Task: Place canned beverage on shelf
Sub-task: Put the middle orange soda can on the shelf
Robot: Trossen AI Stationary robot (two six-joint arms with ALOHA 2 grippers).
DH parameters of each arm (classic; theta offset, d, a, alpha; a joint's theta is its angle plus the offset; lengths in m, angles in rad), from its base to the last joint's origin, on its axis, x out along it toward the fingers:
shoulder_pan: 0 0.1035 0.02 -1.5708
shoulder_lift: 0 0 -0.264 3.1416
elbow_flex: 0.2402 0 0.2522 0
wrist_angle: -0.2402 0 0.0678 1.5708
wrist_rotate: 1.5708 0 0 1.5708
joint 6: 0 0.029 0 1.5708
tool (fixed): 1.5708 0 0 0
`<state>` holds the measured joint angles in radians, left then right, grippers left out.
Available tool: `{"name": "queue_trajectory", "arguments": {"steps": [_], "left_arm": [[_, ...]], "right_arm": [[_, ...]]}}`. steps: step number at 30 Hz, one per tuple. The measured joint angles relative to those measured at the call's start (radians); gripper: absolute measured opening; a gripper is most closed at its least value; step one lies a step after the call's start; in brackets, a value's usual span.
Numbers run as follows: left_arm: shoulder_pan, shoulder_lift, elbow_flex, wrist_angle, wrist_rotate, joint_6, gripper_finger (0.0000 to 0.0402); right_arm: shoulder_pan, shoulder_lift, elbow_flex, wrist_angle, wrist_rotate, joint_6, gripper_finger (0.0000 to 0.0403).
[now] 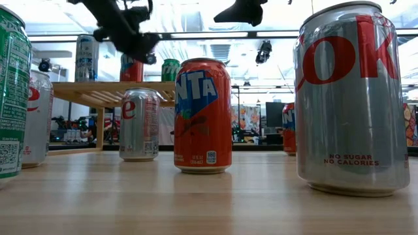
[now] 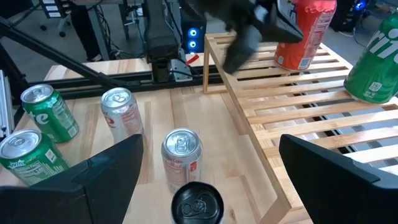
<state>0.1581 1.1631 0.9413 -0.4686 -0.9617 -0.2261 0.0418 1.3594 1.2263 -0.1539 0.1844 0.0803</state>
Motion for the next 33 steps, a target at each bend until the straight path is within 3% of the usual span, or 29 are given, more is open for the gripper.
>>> {"name": "queue_trajectory", "arguments": {"steps": [3,8,13,22,33], "left_arm": [[-0.031,-0.035,0.073,-0.134,0.066,0.043,0.0],[-0.041,-0.067,0.186,-0.485,0.289,0.084,0.0],[-0.041,-0.104,0.169,-0.657,0.302,0.079,0.0],[-0.04,-0.189,0.036,-0.5,0.19,0.061,0.0],[-0.04,-0.155,-0.035,-0.332,0.087,0.105,0.0]], "right_arm": [[0.0,0.0,0.0,0.0,0.0,0.0,0.0364],[0.0,0.0,0.0,-0.006,0.0,-0.001,0.0364],[0.0,0.0,0.0,-0.024,0.0,-0.002,0.0364],[0.0,0.0,0.0,-0.029,0.0,-0.023,0.0364],[0.0,0.0,-0.008,-0.03,0.0,-0.04,0.0364]]}}
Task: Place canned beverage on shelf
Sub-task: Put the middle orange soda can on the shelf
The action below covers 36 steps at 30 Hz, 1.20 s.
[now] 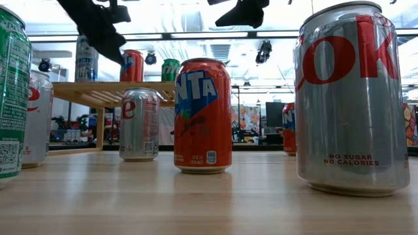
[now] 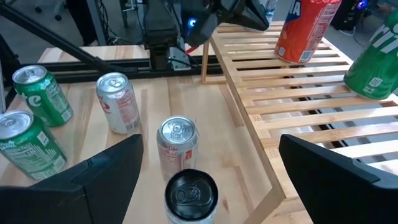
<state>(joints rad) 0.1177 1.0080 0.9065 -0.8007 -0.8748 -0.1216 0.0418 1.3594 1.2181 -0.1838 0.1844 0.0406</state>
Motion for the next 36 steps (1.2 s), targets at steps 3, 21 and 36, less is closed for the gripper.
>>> {"name": "queue_trajectory", "arguments": {"steps": [3,21,36], "left_arm": [[0.0,0.011,-0.003,0.004,-0.009,0.003,0.0],[0.012,0.033,-0.003,0.138,-0.11,0.101,0.0],[0.131,0.11,-0.003,0.183,-0.11,0.1,0.0]], "right_arm": [[0.0,0.0,-0.012,0.001,0.0,-0.001,0.0364],[0.0,0.0,-0.077,0.015,0.0,0.029,0.0364],[0.0,0.0,-0.078,0.014,0.0,0.014,0.0364]]}}
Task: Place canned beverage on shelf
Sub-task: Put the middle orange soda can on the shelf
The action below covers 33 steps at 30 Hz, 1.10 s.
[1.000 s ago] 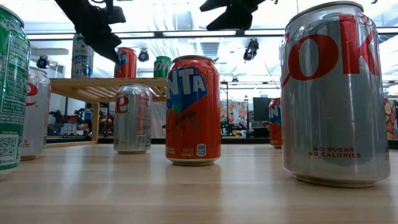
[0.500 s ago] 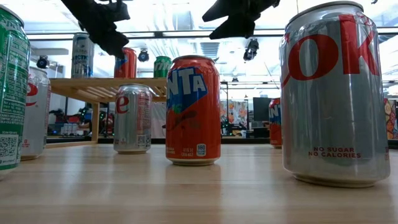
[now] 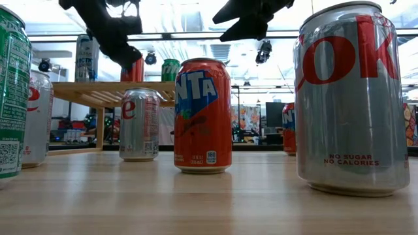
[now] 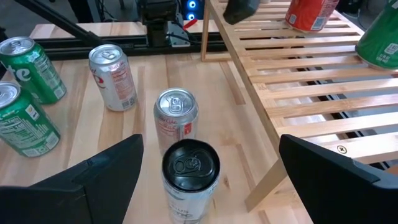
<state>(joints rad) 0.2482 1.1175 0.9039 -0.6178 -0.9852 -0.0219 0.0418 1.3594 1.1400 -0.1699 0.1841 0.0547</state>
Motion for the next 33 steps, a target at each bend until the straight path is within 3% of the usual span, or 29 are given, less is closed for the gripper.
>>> {"name": "queue_trajectory", "arguments": {"steps": [13,18,21,33], "left_arm": [[0.046,0.043,0.0,0.006,0.003,-0.017,0.0],[0.042,0.031,0.0,0.005,0.166,0.012,0.0],[0.042,0.031,0.0,0.01,0.188,0.062,0.0],[0.072,0.032,0.001,0.242,0.181,0.11,0.0]], "right_arm": [[0.0,0.0,0.0,0.0,0.0,-0.014,0.0364],[0.0,0.0,0.0,-0.001,0.0,-0.014,0.0364],[0.0,0.0,0.0,-0.001,0.0,-0.015,0.0364],[0.0,0.0,0.0,-0.001,0.0,-0.024,0.0364]]}}
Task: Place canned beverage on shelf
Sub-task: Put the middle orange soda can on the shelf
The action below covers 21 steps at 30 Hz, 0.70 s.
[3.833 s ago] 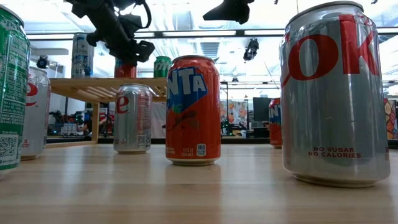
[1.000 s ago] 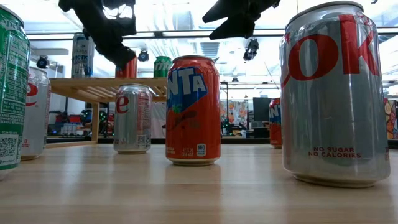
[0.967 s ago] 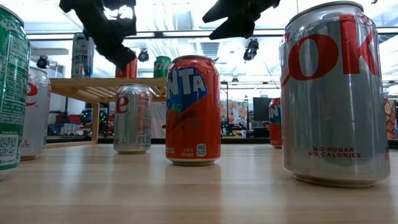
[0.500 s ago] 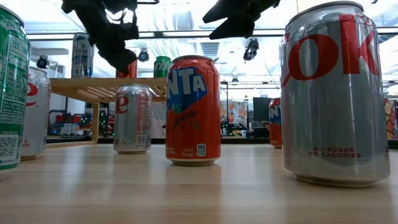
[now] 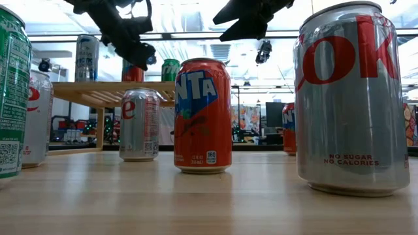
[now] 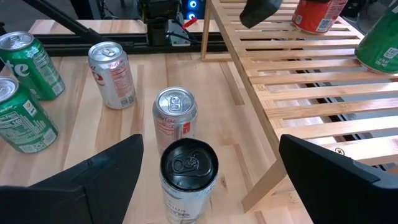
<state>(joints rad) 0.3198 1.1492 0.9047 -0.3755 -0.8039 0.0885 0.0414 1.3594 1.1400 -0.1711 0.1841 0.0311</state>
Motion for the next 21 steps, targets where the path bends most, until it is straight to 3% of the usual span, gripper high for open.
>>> {"name": "queue_trajectory", "arguments": {"steps": [21], "left_arm": [[0.024,0.066,0.0,0.048,-0.207,-0.053,0.0]], "right_arm": [[0.0,0.0,0.0,-0.003,0.0,0.002,0.0364]]}}
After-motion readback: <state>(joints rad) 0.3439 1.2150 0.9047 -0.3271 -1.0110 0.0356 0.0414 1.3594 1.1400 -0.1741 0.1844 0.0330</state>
